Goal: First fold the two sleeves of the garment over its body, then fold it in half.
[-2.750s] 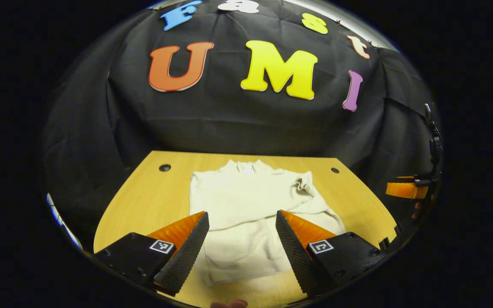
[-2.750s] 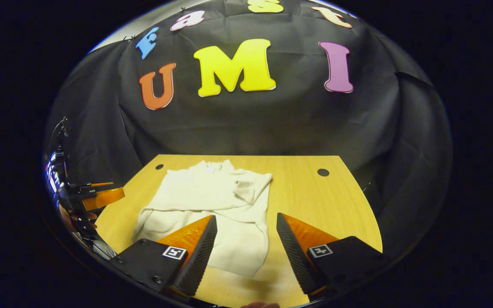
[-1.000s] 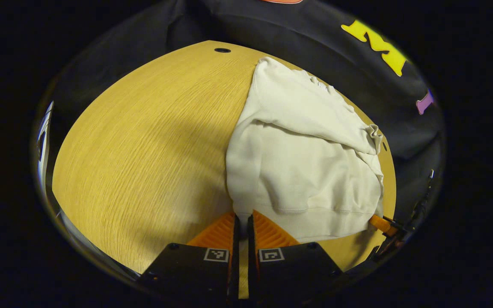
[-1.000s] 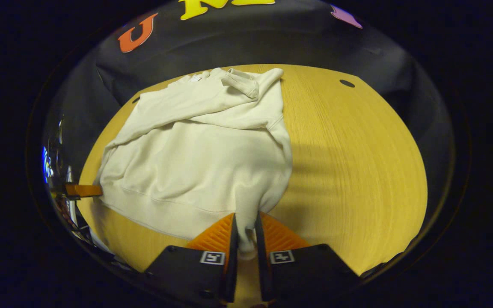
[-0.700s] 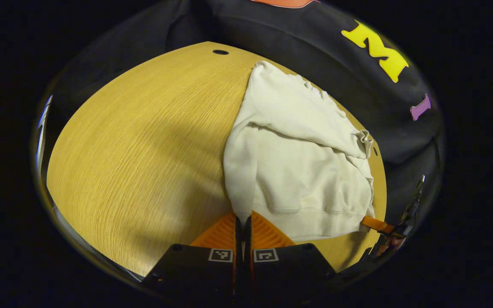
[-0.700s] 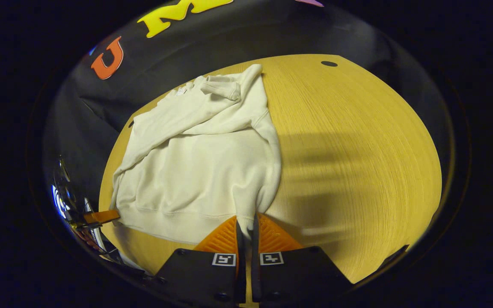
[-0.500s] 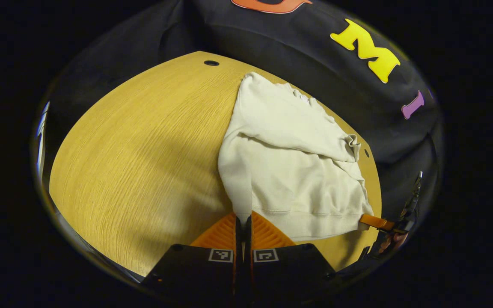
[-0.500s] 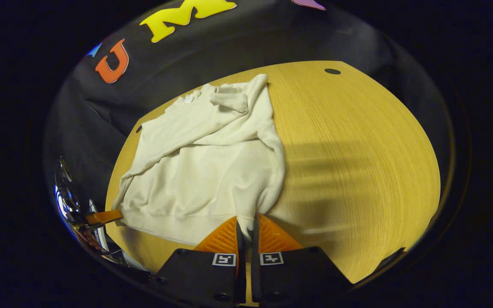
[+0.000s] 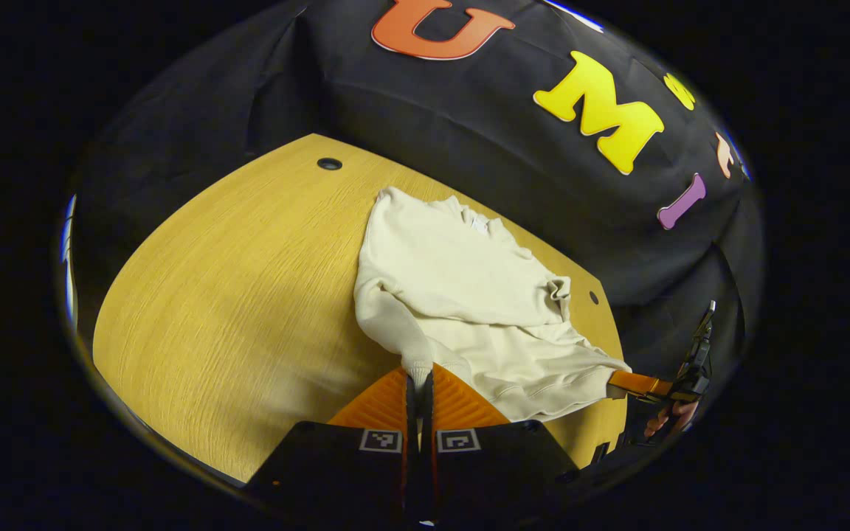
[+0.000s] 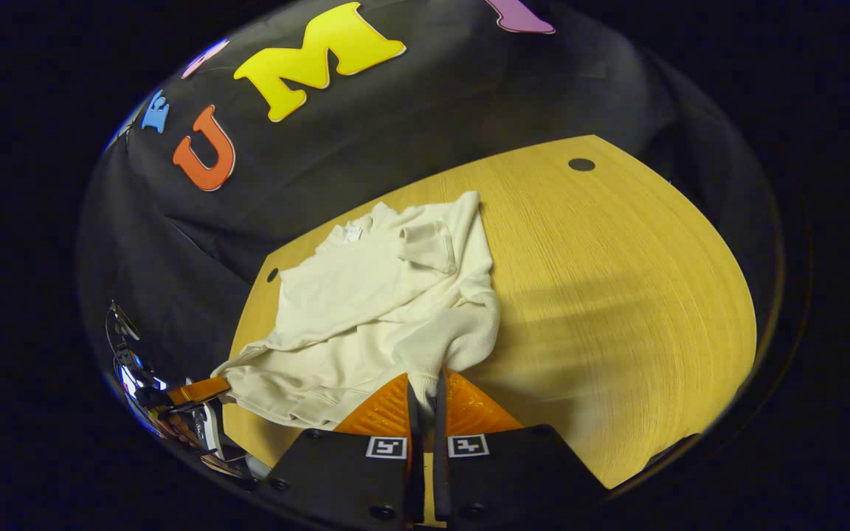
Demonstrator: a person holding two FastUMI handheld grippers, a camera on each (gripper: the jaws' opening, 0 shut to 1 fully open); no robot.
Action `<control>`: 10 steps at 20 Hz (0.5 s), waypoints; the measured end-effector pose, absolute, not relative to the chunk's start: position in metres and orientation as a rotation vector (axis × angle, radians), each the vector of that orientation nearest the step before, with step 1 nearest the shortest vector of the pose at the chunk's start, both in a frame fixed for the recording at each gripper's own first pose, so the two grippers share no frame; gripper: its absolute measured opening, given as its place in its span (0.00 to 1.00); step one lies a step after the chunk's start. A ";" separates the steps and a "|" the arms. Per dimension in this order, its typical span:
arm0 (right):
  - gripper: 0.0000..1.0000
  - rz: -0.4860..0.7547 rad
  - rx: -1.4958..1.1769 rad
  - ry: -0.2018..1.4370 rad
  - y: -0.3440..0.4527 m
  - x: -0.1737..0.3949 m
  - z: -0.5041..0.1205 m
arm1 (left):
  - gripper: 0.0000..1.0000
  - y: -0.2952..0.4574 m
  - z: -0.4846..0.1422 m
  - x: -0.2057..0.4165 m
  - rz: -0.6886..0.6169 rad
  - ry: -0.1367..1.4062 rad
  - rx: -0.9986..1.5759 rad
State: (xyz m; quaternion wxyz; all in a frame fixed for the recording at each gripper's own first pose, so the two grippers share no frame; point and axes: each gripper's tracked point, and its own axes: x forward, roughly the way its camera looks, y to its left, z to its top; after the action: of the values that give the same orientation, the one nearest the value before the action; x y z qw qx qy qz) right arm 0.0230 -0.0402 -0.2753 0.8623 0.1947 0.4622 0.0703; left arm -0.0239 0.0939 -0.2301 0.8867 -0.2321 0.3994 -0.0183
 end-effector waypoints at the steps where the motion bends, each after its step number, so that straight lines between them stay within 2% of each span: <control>1: 0.06 0.154 0.416 0.947 -0.038 0.034 -0.263 | 0.03 0.093 -0.218 -0.014 -0.045 0.806 -0.486; 5: 0.06 0.196 0.418 0.877 -0.031 0.079 -0.215 | 0.03 0.091 -0.180 0.025 -0.070 0.720 -0.489; 10: 0.05 0.233 0.466 0.833 -0.003 0.161 -0.188 | 0.03 0.089 -0.152 0.096 -0.101 0.648 -0.500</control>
State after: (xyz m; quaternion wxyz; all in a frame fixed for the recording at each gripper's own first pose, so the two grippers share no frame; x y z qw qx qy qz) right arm 0.1615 -0.0033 -0.1880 0.8818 0.2235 0.3999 0.1117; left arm 0.0961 0.0886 -0.1518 0.9161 -0.2430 0.3151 -0.0493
